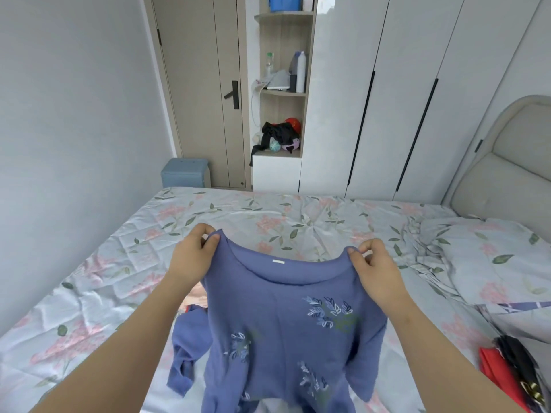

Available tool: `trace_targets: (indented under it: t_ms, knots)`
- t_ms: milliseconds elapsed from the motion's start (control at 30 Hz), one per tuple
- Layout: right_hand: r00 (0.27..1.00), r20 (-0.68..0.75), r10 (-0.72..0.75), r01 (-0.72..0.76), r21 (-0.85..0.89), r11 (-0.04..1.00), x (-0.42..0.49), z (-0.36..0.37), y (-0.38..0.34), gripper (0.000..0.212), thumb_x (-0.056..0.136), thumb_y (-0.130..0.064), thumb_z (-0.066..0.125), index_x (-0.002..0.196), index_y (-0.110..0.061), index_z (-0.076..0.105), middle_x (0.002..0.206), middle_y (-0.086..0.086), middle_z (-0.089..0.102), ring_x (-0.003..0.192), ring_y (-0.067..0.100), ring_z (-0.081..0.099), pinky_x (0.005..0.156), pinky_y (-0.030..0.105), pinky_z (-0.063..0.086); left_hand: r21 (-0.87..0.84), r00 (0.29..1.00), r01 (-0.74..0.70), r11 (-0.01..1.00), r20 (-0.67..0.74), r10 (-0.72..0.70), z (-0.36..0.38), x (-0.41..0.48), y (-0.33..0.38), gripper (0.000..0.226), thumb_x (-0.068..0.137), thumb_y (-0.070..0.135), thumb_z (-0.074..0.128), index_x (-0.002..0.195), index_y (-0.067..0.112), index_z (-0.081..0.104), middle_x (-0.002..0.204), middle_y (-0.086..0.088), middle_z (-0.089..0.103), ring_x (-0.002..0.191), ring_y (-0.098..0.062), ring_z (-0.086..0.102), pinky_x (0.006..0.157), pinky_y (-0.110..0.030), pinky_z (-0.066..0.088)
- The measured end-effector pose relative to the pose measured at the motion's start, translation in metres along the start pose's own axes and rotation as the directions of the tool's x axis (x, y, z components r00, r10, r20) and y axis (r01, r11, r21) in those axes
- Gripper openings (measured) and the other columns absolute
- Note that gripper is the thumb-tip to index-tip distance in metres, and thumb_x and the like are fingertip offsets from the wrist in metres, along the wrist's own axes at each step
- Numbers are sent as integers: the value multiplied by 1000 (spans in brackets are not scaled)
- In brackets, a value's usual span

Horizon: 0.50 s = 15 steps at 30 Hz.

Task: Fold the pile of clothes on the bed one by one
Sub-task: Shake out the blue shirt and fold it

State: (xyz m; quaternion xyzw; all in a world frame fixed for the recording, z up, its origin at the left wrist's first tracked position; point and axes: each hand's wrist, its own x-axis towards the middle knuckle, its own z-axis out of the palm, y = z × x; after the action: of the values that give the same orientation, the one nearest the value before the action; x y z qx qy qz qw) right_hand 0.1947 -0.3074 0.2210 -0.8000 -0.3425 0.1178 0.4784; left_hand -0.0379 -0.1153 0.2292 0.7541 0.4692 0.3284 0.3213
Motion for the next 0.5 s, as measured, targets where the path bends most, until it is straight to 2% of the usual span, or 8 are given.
trace_targets:
  t_ms: [67,133,233,333,500]
  knots:
    - [997,81,15,-9,-74,997,2,-7,-2,22,91,-35,59,84,-15,53,58,-3,47,56,14,44,54,28,31,10,998,-48,999,-42,49,-8,3,2,11,98,22,47,93,15,54,71,-5,54,68,-22,48,58,-26,36]
    - [987,152,45,-33,-79,996,4,-12,-4,25,88,-34,65,77,-12,59,63,-3,53,62,12,49,56,24,35,6,997,-67,998,-42,67,-14,6,5,11,97,22,49,90,16,55,68,-3,51,63,-16,45,57,-26,34]
    - [954,263,146,-144,-26,989,4,-11,-3,29,88,-26,66,68,-9,56,69,4,53,63,14,47,54,20,35,22,997,-23,1000,78,21,-6,6,7,14,97,24,50,84,21,52,67,-1,50,65,-18,45,57,-28,34]
    - [929,248,276,-296,46,954,-1,-8,10,30,91,-25,62,69,-9,50,73,10,51,66,20,46,58,28,36,65,975,-2,998,221,-12,22,-5,8,14,98,24,48,86,17,52,67,-1,50,62,-16,44,55,-26,33]
    - [913,142,382,-393,64,917,-23,-10,44,33,94,-21,56,67,-13,37,71,8,34,62,19,30,54,29,26,128,934,-27,991,355,-21,71,-29,3,13,99,23,43,94,14,51,73,-3,54,67,-19,49,56,-26,35]
